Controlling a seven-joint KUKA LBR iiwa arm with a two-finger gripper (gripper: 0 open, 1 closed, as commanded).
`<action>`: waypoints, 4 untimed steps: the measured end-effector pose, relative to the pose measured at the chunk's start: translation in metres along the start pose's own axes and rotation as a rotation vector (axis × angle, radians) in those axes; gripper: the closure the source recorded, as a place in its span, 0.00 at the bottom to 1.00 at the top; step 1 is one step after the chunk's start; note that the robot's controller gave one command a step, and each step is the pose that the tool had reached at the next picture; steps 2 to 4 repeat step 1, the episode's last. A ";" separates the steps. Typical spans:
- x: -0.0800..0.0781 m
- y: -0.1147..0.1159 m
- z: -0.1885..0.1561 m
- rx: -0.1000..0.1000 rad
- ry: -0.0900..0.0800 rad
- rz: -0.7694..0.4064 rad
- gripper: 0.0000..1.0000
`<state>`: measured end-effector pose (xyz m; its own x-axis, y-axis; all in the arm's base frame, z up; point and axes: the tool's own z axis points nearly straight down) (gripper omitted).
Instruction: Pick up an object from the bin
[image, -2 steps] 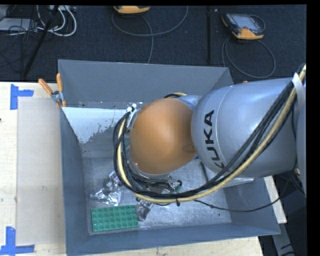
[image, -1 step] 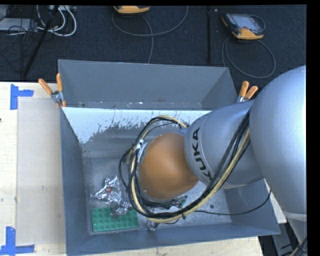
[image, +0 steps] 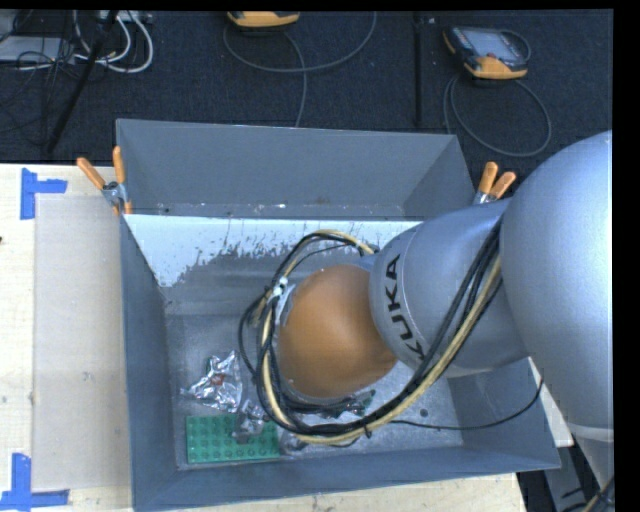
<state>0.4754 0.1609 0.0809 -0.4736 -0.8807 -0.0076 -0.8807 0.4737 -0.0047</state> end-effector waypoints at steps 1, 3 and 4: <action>-0.025 0.007 -0.169 0.000 0.000 -0.038 1.00; -0.025 0.007 -0.169 0.000 0.000 -0.038 1.00; -0.025 0.007 -0.169 0.000 0.000 -0.038 1.00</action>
Offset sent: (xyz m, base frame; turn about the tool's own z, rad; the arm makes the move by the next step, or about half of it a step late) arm 0.0033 0.0223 0.1654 -0.0404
